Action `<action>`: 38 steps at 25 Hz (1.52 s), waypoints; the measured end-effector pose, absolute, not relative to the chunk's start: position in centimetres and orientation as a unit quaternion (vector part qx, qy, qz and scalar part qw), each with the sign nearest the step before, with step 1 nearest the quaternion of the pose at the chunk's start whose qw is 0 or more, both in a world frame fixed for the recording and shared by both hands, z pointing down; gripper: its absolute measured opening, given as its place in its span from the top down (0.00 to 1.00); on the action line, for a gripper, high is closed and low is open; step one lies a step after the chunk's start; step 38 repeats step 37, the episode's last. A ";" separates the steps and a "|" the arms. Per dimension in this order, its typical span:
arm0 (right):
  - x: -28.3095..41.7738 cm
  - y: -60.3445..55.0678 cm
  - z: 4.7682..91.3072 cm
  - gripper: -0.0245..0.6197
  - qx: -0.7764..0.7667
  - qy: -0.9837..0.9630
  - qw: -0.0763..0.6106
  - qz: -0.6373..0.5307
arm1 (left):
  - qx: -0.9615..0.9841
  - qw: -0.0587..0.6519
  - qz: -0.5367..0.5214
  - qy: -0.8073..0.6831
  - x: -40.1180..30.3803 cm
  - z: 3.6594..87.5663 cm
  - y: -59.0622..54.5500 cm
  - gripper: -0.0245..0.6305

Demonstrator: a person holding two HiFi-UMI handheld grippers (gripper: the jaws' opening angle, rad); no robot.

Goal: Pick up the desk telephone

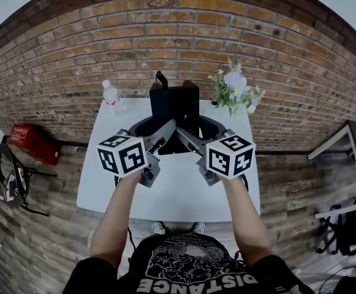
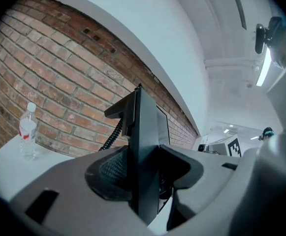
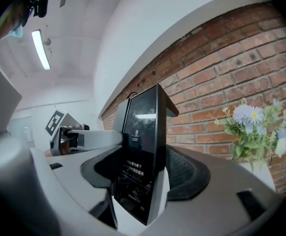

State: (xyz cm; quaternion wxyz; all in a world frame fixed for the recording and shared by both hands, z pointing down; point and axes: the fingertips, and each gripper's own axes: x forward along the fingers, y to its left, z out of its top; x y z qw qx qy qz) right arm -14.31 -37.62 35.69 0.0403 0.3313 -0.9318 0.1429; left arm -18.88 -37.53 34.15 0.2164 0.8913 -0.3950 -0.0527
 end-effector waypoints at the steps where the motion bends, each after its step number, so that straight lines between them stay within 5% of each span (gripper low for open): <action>1: -14.3 -37.6 35.1 0.54 0.331 -0.933 0.037 0.136 | 0.893 0.209 -0.054 -0.395 -18.8 33.5 -37.5 0.66; 13: -14.0 -36.4 30.4 0.54 0.338 -0.938 0.002 0.077 | 0.909 0.137 -0.067 -0.389 -18.5 28.7 -36.1 0.66; 38: -13.9 -36.4 31.0 0.54 0.346 -0.935 0.010 0.080 | 0.909 0.150 -0.068 -0.383 -18.4 29.3 -36.2 0.66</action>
